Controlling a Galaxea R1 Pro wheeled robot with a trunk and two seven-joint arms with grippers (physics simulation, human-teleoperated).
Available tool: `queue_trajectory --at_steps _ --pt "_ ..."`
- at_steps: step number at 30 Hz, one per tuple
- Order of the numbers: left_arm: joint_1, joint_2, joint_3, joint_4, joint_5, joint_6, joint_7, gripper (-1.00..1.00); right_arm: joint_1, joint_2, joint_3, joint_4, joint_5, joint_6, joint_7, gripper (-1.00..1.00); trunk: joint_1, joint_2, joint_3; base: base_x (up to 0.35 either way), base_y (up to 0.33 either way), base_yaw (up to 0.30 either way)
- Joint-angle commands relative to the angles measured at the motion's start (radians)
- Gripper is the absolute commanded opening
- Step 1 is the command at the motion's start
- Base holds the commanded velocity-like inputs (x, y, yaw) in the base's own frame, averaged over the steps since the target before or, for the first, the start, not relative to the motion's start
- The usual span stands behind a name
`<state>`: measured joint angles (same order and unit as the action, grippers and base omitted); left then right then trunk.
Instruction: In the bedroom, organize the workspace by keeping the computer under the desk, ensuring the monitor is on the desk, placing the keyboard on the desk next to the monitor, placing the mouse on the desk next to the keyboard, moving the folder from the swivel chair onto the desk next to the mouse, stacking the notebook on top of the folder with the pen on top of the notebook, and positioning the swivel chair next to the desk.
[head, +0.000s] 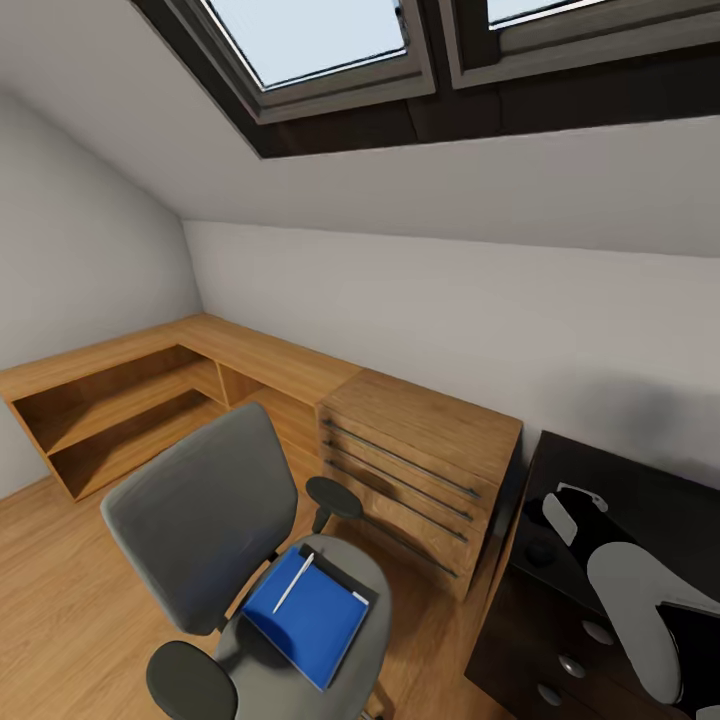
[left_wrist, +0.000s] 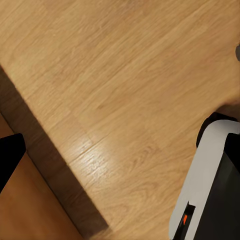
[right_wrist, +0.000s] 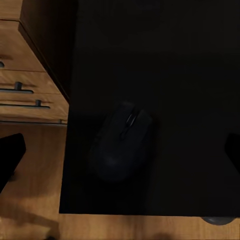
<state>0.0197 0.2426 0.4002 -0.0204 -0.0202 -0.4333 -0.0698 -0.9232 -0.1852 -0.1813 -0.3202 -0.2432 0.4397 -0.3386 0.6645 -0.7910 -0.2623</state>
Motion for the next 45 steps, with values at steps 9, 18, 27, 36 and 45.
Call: queue_trajectory --at_steps 9,18,27,36,45 --pt "0.000 0.025 0.009 -0.001 -0.001 0.002 -0.008 1.00 0.000 0.000 -0.003 -0.002 -0.028 -0.042 -0.005 1.00 0.035 -0.064 -0.029 0.000 0.000 0.000" --pt "0.000 0.026 0.009 -0.001 -0.001 0.001 -0.008 1.00 0.000 0.002 -0.005 -0.002 -0.030 -0.057 -0.007 1.00 0.069 -0.127 -0.058 0.000 0.000 0.000" --pt "0.000 0.025 0.009 -0.001 -0.001 0.001 -0.008 1.00 0.000 0.004 -0.013 0.001 -0.033 -0.051 -0.014 1.00 0.104 -0.190 -0.086 0.000 0.000 0.000" --pt "0.000 0.022 0.010 -0.001 -0.001 0.001 -0.008 1.00 0.000 0.010 -0.088 0.010 -0.068 0.021 -0.106 1.00 0.138 -0.253 -0.114 0.000 0.000 0.000" --pt "0.000 0.004 0.010 -0.001 -0.003 0.001 -0.008 1.00 0.000 0.013 -0.101 0.013 -0.073 0.019 -0.120 1.00 0.173 -0.316 -0.142 0.000 0.000 0.000"
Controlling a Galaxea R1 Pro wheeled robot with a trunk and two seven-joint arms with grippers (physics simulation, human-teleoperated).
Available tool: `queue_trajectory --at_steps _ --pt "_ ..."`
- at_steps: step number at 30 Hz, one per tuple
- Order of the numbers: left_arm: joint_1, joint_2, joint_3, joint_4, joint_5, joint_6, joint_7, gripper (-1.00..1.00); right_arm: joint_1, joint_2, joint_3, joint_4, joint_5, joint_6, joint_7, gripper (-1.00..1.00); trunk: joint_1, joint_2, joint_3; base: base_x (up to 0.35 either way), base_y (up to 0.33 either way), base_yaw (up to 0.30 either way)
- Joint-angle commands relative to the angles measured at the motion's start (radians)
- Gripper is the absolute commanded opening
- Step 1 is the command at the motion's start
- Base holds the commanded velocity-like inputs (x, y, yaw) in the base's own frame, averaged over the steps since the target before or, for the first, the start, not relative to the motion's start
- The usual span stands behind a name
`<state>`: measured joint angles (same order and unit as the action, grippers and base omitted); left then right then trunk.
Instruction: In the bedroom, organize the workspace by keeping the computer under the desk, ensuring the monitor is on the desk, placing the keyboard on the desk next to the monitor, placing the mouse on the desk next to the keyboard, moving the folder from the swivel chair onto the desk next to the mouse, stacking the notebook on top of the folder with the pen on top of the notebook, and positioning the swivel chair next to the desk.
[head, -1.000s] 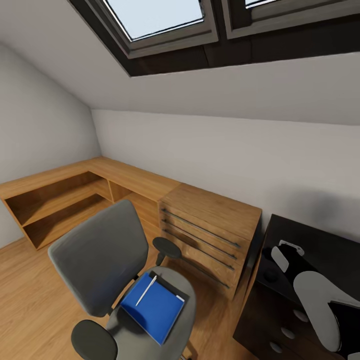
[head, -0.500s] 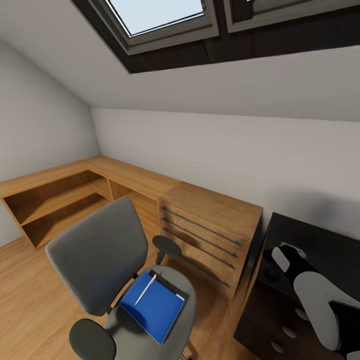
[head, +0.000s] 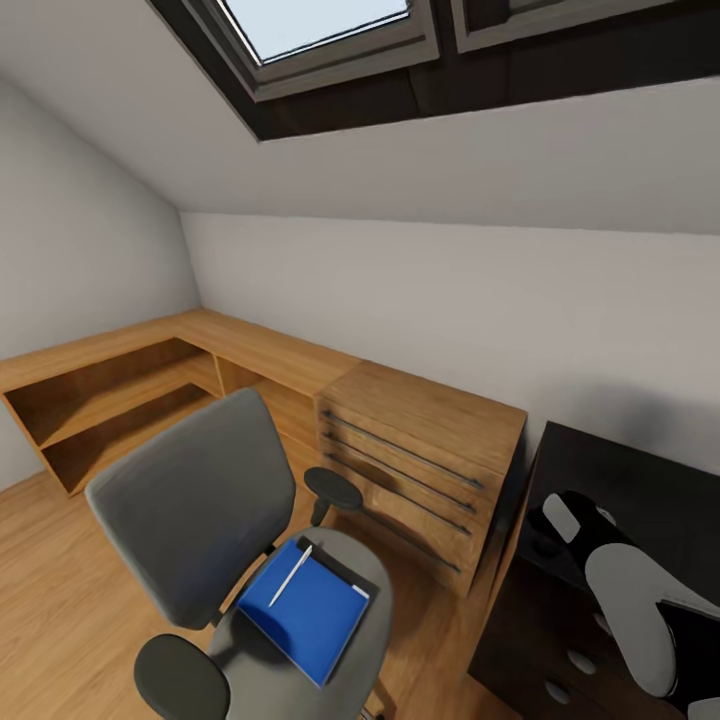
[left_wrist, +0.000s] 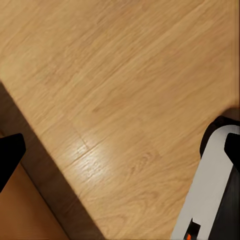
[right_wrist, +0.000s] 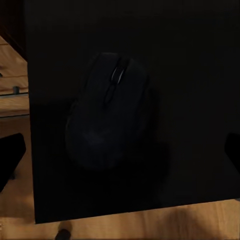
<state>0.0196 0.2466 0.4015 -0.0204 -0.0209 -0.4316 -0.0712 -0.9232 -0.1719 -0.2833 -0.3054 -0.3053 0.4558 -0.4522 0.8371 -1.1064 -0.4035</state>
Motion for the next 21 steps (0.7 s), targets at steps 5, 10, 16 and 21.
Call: queue_trajectory --at_steps 5,10,16,21 --pt "0.000 -0.002 0.007 -0.001 -0.002 -0.001 -0.007 1.00 0.000 -0.001 0.002 0.000 -0.011 -0.023 -0.005 1.00 0.019 -0.036 -0.017 0.000 0.000 0.000" --pt "0.000 -0.001 0.007 -0.001 -0.002 -0.001 -0.007 1.00 0.000 0.000 0.005 -0.002 -0.011 -0.030 -0.003 1.00 0.039 -0.071 -0.032 0.000 0.000 0.000" --pt "0.000 -0.001 0.007 -0.001 -0.002 -0.001 -0.007 1.00 0.000 -0.001 0.006 -0.004 -0.010 -0.032 0.038 1.00 0.062 -0.113 -0.051 0.000 0.000 0.000" --pt "0.000 -0.001 0.007 -0.001 -0.002 -0.001 -0.007 1.00 0.000 -0.004 0.007 -0.004 -0.007 -0.035 0.073 1.00 0.081 -0.148 -0.067 0.000 0.000 0.000"
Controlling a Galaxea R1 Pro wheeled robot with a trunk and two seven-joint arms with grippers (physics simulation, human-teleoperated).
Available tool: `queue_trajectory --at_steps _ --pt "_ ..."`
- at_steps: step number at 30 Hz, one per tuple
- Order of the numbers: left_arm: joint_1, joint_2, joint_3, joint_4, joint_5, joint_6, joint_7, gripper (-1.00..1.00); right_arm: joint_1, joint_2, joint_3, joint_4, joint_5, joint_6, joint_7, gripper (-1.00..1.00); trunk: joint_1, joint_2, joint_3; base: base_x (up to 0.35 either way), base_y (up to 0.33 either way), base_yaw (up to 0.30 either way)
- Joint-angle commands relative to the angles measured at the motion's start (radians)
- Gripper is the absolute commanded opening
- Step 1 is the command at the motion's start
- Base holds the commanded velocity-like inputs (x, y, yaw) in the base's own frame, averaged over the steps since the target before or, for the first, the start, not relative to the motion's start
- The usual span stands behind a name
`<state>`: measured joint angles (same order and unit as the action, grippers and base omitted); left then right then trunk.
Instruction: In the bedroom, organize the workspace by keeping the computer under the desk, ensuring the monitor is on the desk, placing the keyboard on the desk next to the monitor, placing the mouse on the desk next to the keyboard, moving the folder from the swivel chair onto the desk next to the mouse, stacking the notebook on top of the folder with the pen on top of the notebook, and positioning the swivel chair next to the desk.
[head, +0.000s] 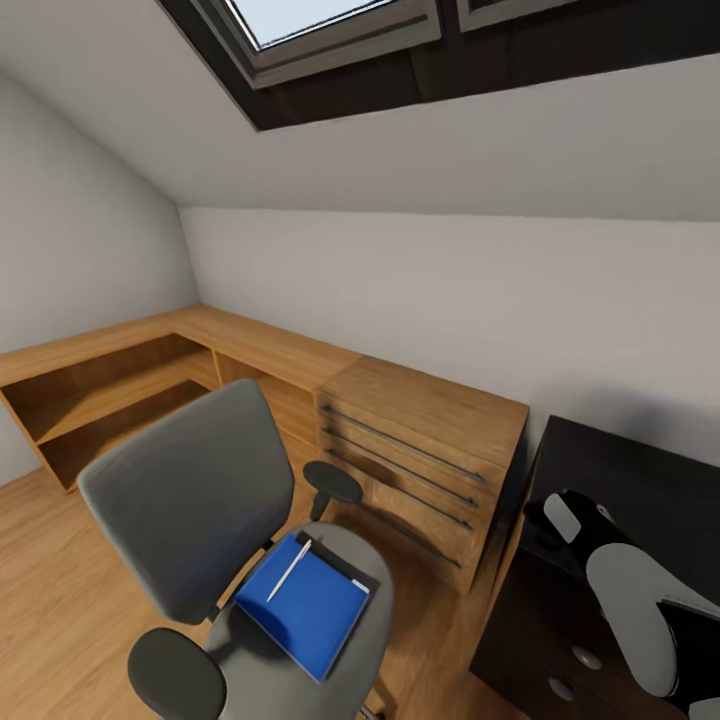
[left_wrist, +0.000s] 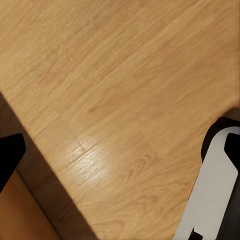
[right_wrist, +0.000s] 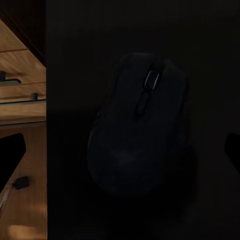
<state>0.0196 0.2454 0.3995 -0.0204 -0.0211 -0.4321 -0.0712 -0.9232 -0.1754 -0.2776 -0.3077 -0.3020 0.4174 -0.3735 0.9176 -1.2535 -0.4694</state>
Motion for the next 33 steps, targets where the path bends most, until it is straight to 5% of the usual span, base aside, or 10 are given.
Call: queue_trajectory --at_steps 1,12,33 --pt "0.000 0.000 0.009 -0.001 -0.002 -0.001 -0.007 1.00 0.000 0.000 0.001 -0.002 -0.010 0.002 -0.004 1.00 0.004 -0.008 -0.004 0.000 0.000 0.000" --pt "0.000 0.008 0.010 -0.001 -0.001 -0.002 -0.008 1.00 0.000 -0.001 0.001 -0.003 -0.007 -0.004 0.007 1.00 0.046 -0.085 -0.039 0.000 0.000 0.000" --pt "0.000 0.017 0.012 -0.003 0.001 -0.005 -0.009 1.00 0.000 -0.007 0.000 -0.001 -0.006 -0.038 0.002 1.00 0.046 -0.085 -0.039 0.000 0.000 0.000"
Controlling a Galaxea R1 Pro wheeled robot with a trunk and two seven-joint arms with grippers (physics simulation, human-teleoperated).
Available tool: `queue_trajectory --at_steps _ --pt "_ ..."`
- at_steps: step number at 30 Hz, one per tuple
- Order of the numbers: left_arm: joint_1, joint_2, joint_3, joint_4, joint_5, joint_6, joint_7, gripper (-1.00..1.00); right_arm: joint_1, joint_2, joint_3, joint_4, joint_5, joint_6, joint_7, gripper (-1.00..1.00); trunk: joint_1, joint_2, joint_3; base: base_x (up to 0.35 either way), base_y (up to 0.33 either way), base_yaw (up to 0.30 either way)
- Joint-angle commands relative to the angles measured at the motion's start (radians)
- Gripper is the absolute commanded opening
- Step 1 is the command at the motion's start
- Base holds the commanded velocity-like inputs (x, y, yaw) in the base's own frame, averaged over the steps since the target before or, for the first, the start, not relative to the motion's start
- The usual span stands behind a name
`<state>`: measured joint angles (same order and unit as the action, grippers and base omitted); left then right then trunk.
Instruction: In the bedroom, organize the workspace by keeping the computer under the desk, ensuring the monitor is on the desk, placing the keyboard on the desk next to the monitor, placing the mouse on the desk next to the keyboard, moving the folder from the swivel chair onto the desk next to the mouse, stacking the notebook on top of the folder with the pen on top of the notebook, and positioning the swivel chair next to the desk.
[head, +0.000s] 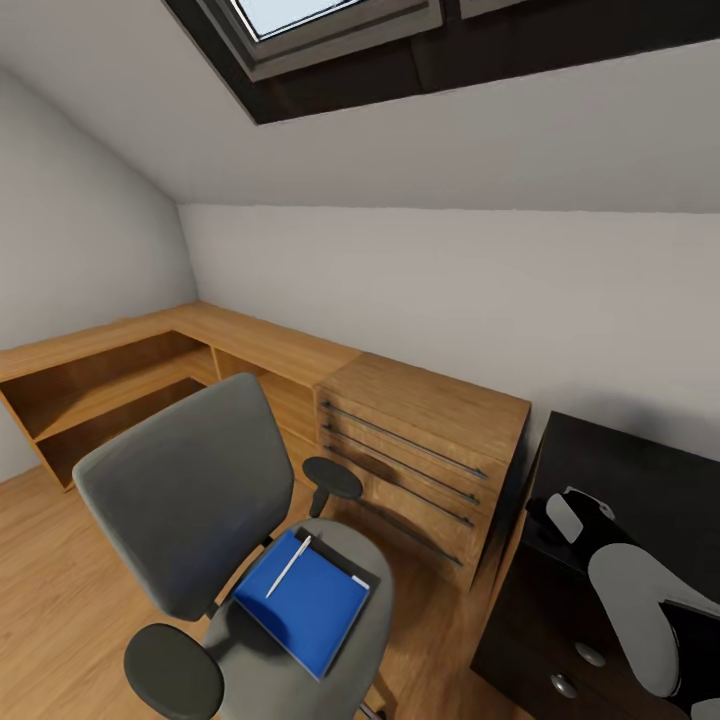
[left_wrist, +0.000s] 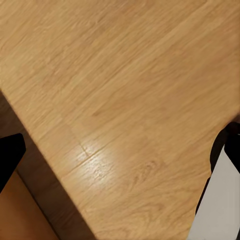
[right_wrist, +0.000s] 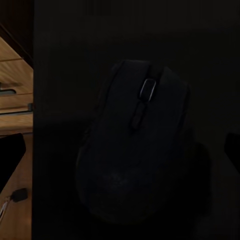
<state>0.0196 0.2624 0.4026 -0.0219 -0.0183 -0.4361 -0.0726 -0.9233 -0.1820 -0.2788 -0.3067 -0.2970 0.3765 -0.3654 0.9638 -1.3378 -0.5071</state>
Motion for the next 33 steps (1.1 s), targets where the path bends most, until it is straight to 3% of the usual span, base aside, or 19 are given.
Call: queue_trajectory --at_steps 1,33 --pt "0.000 0.000 0.009 -0.001 -0.002 -0.001 -0.007 1.00 0.000 0.000 0.001 -0.002 -0.011 0.004 -0.006 1.00 0.000 0.000 -0.001 0.000 0.000 0.000" --pt "0.000 -0.002 0.010 -0.001 -0.002 -0.002 -0.007 1.00 0.000 -0.012 -0.002 0.003 -0.013 0.009 -0.010 1.00 0.000 0.000 -0.001 0.000 0.000 0.000"
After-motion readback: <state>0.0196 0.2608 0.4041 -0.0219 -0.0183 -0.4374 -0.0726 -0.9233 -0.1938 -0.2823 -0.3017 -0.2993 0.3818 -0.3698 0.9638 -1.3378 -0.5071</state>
